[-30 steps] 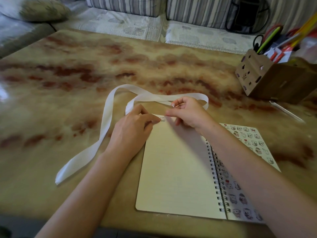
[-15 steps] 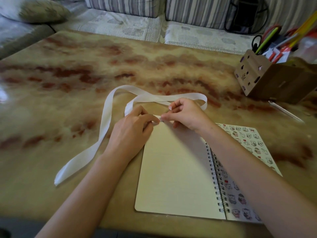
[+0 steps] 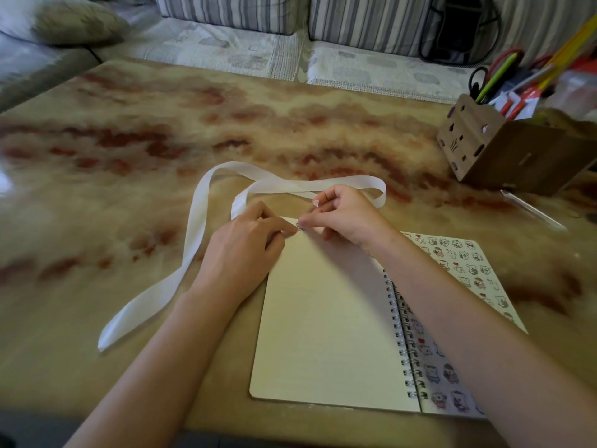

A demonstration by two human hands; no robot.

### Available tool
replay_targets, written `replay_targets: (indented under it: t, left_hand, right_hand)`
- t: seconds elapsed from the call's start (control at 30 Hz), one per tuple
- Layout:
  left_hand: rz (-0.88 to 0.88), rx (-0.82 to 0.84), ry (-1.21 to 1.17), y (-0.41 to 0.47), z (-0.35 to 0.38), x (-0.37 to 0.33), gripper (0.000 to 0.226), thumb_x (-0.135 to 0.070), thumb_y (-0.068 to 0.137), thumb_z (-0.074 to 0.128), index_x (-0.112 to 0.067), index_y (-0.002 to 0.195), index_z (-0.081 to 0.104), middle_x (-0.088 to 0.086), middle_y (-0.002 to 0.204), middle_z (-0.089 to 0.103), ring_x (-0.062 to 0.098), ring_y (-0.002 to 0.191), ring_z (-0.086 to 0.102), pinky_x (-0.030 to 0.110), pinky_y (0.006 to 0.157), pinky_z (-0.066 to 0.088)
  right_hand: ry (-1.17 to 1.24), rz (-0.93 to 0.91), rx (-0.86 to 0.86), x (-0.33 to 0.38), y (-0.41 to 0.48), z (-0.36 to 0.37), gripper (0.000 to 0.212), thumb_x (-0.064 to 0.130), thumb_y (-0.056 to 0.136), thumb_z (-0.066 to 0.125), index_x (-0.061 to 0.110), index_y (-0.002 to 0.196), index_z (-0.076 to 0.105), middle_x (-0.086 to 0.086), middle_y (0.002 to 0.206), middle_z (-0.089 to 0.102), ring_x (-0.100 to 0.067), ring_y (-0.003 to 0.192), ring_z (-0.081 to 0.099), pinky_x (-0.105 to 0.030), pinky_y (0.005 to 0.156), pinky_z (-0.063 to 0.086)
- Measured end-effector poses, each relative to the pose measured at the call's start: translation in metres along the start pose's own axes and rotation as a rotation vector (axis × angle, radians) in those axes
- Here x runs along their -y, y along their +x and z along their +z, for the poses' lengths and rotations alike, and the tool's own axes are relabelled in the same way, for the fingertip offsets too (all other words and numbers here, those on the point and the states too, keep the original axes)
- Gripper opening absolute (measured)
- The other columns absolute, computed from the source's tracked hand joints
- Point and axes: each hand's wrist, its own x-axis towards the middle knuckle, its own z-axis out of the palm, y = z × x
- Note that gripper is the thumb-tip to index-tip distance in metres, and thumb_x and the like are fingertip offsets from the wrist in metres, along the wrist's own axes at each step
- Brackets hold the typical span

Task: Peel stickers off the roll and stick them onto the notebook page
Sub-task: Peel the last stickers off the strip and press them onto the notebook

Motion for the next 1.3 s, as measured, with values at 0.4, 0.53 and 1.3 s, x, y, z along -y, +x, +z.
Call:
replay_targets:
  t: [0.4,0.53,1.3]
  left_hand:
    - [0.007,-0.010,0.007,0.001,0.001,0.000,0.027,-0.019,0.092,0.050,-0.031,0.104,0.071,-0.008,0.096,0.056,0.014,0.070,0.050,0.025,0.052,0.034]
    - [-0.012,-0.020,-0.009,0.002,0.002,0.001,0.025,-0.020,0.091,0.052,-0.031,0.100,0.072,-0.009,0.094,0.056,0.013,0.069,0.052,0.020,0.051,0.034]
    - [-0.320,-0.147,0.028,0.027,-0.014,0.012,0.042,-0.027,0.088,0.062,-0.021,0.128,0.054,0.002,0.130,0.054,0.023,0.111,0.054,0.031,0.081,0.039]
  right_hand:
    - [-0.040,0.001,0.006,0.001,0.001,0.003,0.040,0.017,0.071,0.083,0.015,0.092,0.049,0.004,0.068,0.058,-0.010,0.046,0.051,-0.021,0.049,0.041]
    - [-0.046,-0.010,-0.001,-0.001,0.003,0.004,0.030,0.003,0.077,0.075,0.012,0.092,0.051,0.003,0.068,0.057,-0.011,0.046,0.051,-0.022,0.050,0.045]
    - [0.162,-0.127,0.032,0.011,-0.019,-0.001,0.018,0.016,0.095,0.054,0.015,0.092,0.072,0.003,0.085,0.070,-0.008,0.052,0.058,-0.016,0.043,0.032]
